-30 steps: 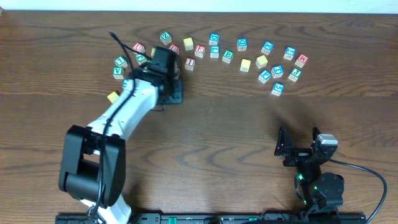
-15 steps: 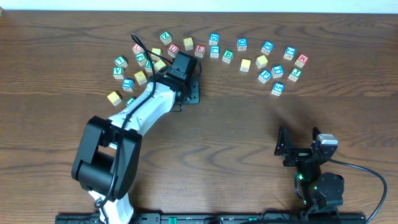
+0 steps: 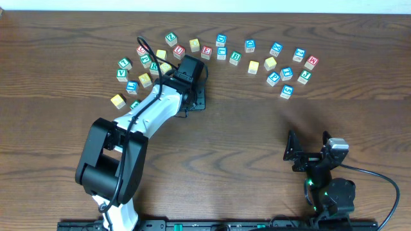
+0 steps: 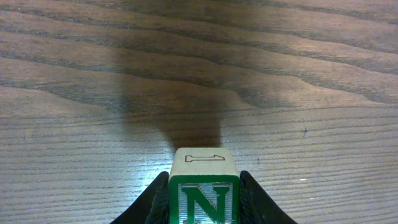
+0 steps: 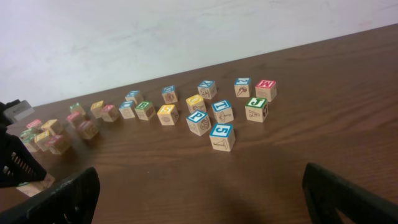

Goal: Spell out NEURIPS
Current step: 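Carry the green N block forward and set it down on the table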

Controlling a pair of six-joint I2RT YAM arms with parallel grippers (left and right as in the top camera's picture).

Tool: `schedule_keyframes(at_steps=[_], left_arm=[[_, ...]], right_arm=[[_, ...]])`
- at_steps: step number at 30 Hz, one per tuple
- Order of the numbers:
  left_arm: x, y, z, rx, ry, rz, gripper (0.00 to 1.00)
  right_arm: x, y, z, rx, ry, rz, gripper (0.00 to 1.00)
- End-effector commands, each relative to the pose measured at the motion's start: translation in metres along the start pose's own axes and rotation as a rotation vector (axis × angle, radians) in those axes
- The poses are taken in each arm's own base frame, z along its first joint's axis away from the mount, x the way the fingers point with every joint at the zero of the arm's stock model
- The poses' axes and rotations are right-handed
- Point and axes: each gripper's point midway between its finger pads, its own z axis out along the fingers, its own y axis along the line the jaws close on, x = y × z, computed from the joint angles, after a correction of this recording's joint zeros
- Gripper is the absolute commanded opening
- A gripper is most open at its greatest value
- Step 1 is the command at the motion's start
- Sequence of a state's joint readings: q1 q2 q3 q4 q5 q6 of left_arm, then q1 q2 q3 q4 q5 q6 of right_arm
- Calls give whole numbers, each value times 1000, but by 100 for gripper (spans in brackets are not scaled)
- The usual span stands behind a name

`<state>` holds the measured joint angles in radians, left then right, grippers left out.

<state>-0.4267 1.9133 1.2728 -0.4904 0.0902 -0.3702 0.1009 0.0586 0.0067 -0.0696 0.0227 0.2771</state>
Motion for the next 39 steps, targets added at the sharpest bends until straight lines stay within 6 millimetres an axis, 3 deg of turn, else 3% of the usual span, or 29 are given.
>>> schedule_keyframes(at_steps=[1, 23, 28, 39], left_arm=[[4, 5, 4, -27, 12, -8, 29], [10, 8, 13, -39, 37, -24, 29], [10, 8, 13, -39, 37, -24, 47], [2, 4, 7, -28, 13, -7, 48]], right_arm=[[0, -3, 0, 14, -1, -3, 99], [0, -3, 0, 14, -1, -3, 99], [0, -3, 0, 14, -1, -3, 99], [0, -3, 0, 14, -1, -3, 99]])
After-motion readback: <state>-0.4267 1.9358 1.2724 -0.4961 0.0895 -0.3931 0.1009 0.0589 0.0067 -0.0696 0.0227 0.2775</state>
